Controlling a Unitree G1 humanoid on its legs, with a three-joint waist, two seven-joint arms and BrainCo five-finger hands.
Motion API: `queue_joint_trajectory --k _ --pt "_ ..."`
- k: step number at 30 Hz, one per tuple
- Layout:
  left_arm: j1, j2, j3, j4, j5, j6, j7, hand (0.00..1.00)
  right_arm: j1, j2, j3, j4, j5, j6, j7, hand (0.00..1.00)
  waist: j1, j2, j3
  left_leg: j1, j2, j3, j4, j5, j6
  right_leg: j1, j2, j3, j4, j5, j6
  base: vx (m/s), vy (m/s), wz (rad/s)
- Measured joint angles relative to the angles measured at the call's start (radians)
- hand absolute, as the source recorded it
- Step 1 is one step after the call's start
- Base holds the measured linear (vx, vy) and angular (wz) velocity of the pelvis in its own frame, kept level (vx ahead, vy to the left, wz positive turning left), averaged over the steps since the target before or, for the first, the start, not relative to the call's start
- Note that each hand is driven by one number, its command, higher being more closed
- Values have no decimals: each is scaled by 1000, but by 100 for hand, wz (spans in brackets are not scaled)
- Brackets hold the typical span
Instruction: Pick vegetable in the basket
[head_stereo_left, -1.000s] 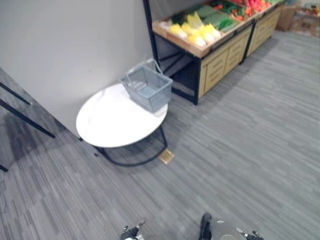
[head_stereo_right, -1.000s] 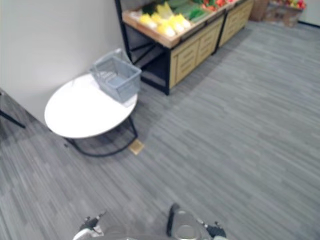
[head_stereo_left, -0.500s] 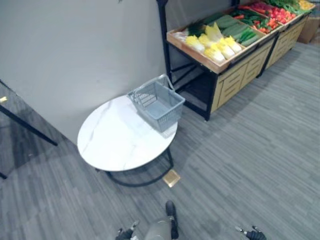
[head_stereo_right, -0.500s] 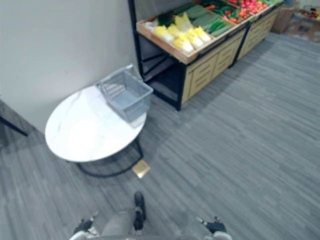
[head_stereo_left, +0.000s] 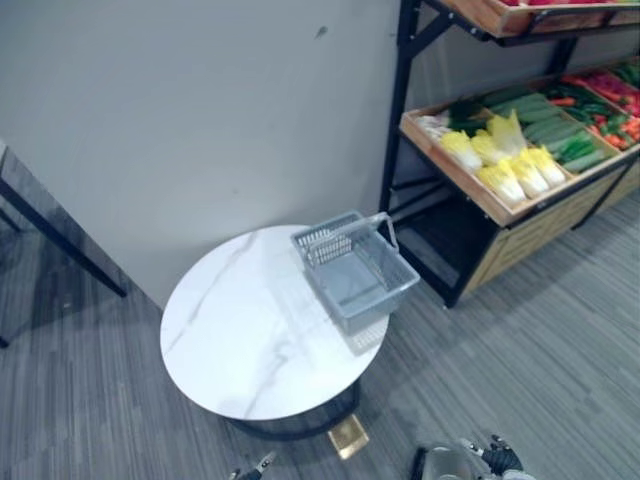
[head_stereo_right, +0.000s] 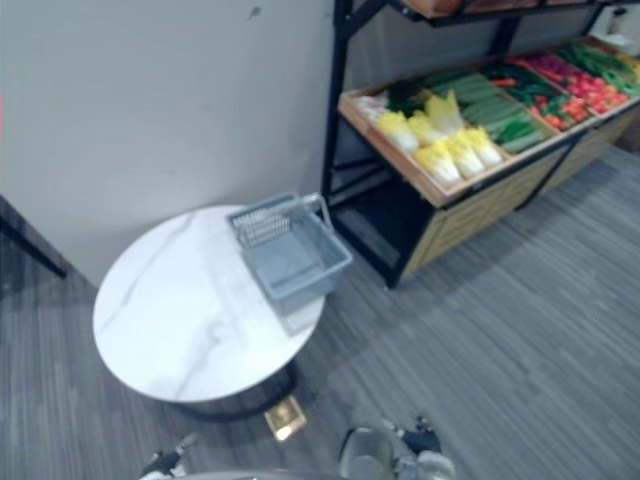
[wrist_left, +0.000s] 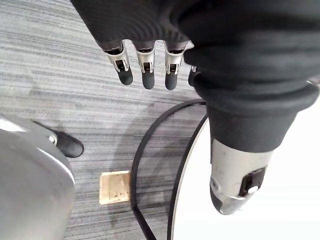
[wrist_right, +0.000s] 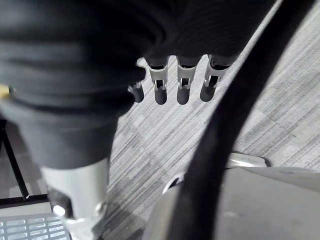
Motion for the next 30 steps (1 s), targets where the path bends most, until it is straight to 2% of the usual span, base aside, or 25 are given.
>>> queue_joint_trajectory --k 1,2,3,4,5,6,7,9,10,11,13,14,17,18,20,21,22,24,26,29,30 --pt "0 -2 17 0 -1 -5 0 0 1 3 -1 1 0 1 0 0 11 -11 -1 6 2 -10 4 -20 -17 -3 -3 32 -78 35 4 374 -352 47" --pt "5 -3 35 -3 -1 -10 0 0 6 9 -2 3 0 4 0 0 14 -22 -2 18 3 -29 13 -46 -36 0 -14 55 -99 39 10 370 -440 46" --pt "14 -11 58 -7 -3 -12 2 0 16 12 -2 3 -1 5 1 0 14 -34 -6 29 20 -55 38 -95 -61 2 -21 49 -59 109 15 375 -516 51" --pt "14 -22 71 -7 -3 -11 4 0 22 2 -3 2 -2 5 1 0 11 -19 -4 34 46 -66 43 -113 -73 3 -9 23 -27 119 14 376 -516 69" --pt "31 -59 76 -6 -8 -11 8 0 30 -24 -3 4 -2 6 1 0 9 39 -28 35 103 -89 45 -124 -89 4 30 -22 8 111 4 313 -397 57" --pt "31 -76 78 -6 -11 -12 10 0 28 -36 -3 4 -2 8 0 0 8 58 -31 34 126 -94 53 -122 -89 9 49 -37 15 97 -18 335 -350 65" --pt "25 -86 87 -6 -17 -16 11 0 18 -44 -2 5 -2 12 0 0 10 73 -29 11 150 -114 100 -97 -90 29 65 -73 18 74 -48 439 -502 70" --pt "18 -78 92 -6 -22 -25 16 0 3 -38 0 4 -1 11 -4 0 10 63 -22 -65 154 -150 232 -44 -90 77 58 -131 6 42 -64 356 -455 86" --pt "11 -72 88 -6 -34 -30 21 0 3 -35 2 5 -2 12 -6 0 15 53 -16 -120 153 -161 335 1 -107 118 51 -170 -12 27 -75 202 -289 93" --pt "4 -68 81 -6 -58 -31 23 0 0 -32 3 5 -4 12 -13 0 23 46 -11 -168 155 -148 420 51 -134 157 44 -202 -36 19 -80 180 -260 86" --pt "-1 -62 74 -7 -63 -32 30 0 -3 -33 -2 5 -8 12 -41 0 30 40 -7 -221 172 -70 469 56 -145 210 30 -256 -70 14 -82 165 -209 82" --pt "-2 -54 60 -8 -63 -32 33 0 -7 -40 -25 2 -18 12 -53 0 28 37 -6 -235 180 27 430 51 -143 240 15 -298 -85 11 -77 144 -169 84" --pt "0 -48 52 -8 -60 -32 49 0 -14 -50 -76 -49 -50 14 -101 0 10 36 -6 -233 192 177 227 71 -113 256 -3 -341 -90 0 -55 95 -28 57" --pt "9 -47 54 -6 -59 -31 70 0 -16 -64 -80 -124 -107 16 -126 0 5 37 -6 -232 199 195 138 123 -109 247 4 -339 -90 0 -46 111 89 7" --pt "18 -48 52 -6 -56 -31 81 0 -8 -88 -80 -192 -178 17 -138 0 2 49 -10 -232 200 196 87 188 -117 239 22 -326 -90 9 -29 126 145 -13" --pt "21 -44 50 -5 -55 -30 87 0 0 -108 -78 -257 -247 20 -148 0 2 55 -13 -208 200 204 31 160 -131 237 31 -313 -103 21 -14 161 197 -8" --pt "13 -24 43 -7 -53 -31 93 0 1 -120 -75 -318 -294 21 -153 0 0 27 -9 -193 180 210 -18 169 -122 235 27 -297 -116 34 -4 140 185 -1" --pt "6 18 29 -8 -38 -30 92 0 -1 -173 -52 -432 -404 20 -153 0 3 -10 -13 -191 139 223 -52 175 -114 220 5 -266 -137 56 3 92 139 -2" --pt "6 34 27 -9 -32 -30 91 0 -7 -235 -19 -499 -462 14 -154 0 2 -19 -18 -176 120 223 -67 177 -111 222 -10 -253 -139 58 6 95 103 1" --pt "7 65 9 -37 -6 -31 90 0 -75 -361 75 -563 -581 10 -152 0 3 -13 -17 -175 98 222 -86 180 -106 218 -21 -241 -144 65 15 66 65 3" --pt "6 69 7 -42 -6 -31 89 0 -88 -380 92 -577 -598 10 -151 0 4 -12 -18 -175 98 221 -89 182 -104 215 -20 -241 -144 65 15 65 11 5"
